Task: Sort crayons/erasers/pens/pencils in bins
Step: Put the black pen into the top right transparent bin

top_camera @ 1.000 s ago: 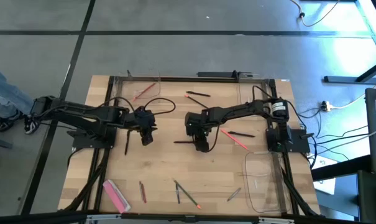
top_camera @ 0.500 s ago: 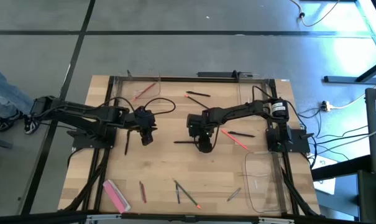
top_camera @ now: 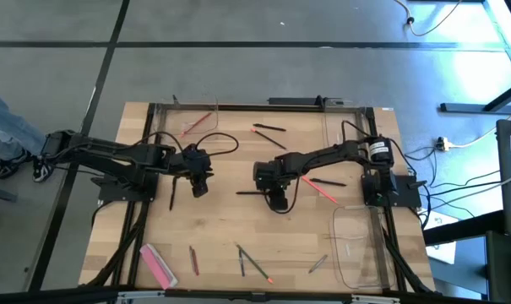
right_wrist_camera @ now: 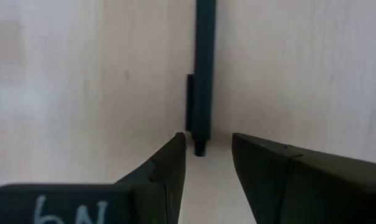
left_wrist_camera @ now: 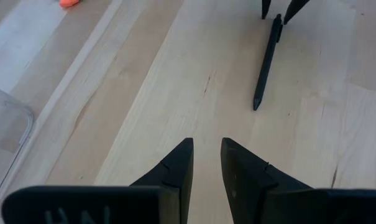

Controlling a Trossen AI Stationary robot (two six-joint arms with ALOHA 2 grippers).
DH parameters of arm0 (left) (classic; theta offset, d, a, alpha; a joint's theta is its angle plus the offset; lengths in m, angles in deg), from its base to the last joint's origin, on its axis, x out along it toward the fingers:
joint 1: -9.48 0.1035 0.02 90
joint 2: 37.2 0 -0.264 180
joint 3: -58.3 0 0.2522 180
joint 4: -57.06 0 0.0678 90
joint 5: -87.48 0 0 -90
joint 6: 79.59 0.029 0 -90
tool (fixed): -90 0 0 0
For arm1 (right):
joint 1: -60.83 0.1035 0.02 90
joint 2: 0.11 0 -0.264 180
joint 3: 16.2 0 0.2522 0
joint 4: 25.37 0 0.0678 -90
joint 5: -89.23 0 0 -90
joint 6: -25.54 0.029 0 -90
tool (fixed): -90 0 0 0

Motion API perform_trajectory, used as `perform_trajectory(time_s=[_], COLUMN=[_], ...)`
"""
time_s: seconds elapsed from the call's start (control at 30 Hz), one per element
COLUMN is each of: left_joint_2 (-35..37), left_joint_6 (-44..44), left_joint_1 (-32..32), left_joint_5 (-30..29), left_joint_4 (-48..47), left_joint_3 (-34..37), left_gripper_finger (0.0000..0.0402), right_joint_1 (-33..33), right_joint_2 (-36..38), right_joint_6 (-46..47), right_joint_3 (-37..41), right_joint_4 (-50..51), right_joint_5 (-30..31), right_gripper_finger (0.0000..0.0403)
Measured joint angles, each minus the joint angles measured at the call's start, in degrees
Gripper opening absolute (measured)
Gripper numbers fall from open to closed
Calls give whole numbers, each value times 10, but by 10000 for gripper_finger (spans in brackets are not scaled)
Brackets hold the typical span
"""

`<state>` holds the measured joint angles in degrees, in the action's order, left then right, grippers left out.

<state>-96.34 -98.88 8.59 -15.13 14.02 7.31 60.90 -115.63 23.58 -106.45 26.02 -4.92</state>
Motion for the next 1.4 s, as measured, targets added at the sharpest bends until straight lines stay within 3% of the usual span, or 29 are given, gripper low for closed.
perform_trajectory(time_s=[0.73,1.4], left_joint_2=[0,0], left_joint_6=[0,0], left_joint_1=[0,0], left_joint_5=[0,0], left_joint_4=[0,1], left_joint_3=[0,0], left_gripper_finger=[74,74], right_joint_1=[11,10], right_joint_2=[-12,-14], right_joint_6=[0,3], right_joint_3=[-1,0], right_joint_4=[-3,-5], right_joint_5=[5,9], right_gripper_finger=[129,41])
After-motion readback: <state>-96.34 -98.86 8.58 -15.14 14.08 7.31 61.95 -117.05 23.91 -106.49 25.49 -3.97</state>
